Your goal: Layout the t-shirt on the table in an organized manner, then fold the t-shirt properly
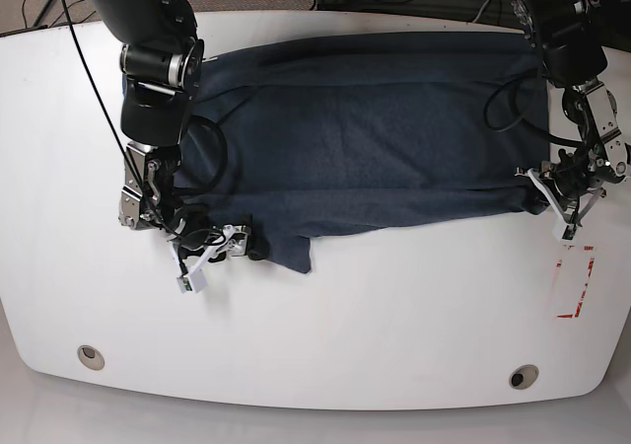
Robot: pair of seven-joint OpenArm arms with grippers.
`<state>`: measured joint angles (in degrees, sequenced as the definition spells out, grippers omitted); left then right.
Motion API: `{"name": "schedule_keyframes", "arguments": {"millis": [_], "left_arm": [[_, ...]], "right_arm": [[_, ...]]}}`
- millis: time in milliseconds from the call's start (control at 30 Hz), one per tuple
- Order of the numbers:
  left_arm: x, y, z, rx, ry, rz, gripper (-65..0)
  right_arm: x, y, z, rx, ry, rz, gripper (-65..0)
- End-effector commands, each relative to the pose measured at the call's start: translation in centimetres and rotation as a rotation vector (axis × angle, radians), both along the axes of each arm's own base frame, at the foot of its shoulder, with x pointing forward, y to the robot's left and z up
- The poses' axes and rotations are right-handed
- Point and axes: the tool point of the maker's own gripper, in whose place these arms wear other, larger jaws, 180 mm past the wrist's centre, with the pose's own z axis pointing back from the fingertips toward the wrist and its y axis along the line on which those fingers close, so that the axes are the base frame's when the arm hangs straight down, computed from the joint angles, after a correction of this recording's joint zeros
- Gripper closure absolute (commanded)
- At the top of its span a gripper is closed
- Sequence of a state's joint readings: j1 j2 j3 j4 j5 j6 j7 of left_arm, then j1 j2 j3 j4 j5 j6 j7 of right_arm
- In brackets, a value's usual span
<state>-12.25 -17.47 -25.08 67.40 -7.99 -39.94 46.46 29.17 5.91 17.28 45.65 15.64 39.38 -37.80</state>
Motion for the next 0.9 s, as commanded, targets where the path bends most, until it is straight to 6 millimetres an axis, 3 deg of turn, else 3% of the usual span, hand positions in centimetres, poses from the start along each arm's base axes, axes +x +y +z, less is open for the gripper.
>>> {"name": "schedule_keyframes", "arguments": {"millis": [0,100,200,400,433,867], "left_arm": [[1.4,0.6,2.0,0.012,-0.064,0.0,0.0],[1.3,0.6,1.9,0.012,-0.063,0.0,0.0],[1.3,0.6,1.9,0.012,-0.063,0.0,0.0],[1.3,0.6,1.9,0.012,-0.063,0.0,0.0],[1.3,0.6,1.9,0.012,-0.063,0.0,0.0],[1.3,0.5,1.8,0.011,-0.062,-0.002,0.0]], "right_arm": [[0.9,1.1,1.4,0.015,-0.029,0.023,-56.6],[1.0,1.9,1.5,0.03,-0.032,0.028,-51.4],[1.0,2.1,1.5,0.032,-0.034,0.029,-38.8],[1.3,2.0,1.8,0.031,-0.043,0.028,-3.5],[1.3,2.0,1.8,0.029,-0.043,0.028,-0.6],[2.8,-0.3,6.1,-0.074,-0.145,0.041,0.0]]}}
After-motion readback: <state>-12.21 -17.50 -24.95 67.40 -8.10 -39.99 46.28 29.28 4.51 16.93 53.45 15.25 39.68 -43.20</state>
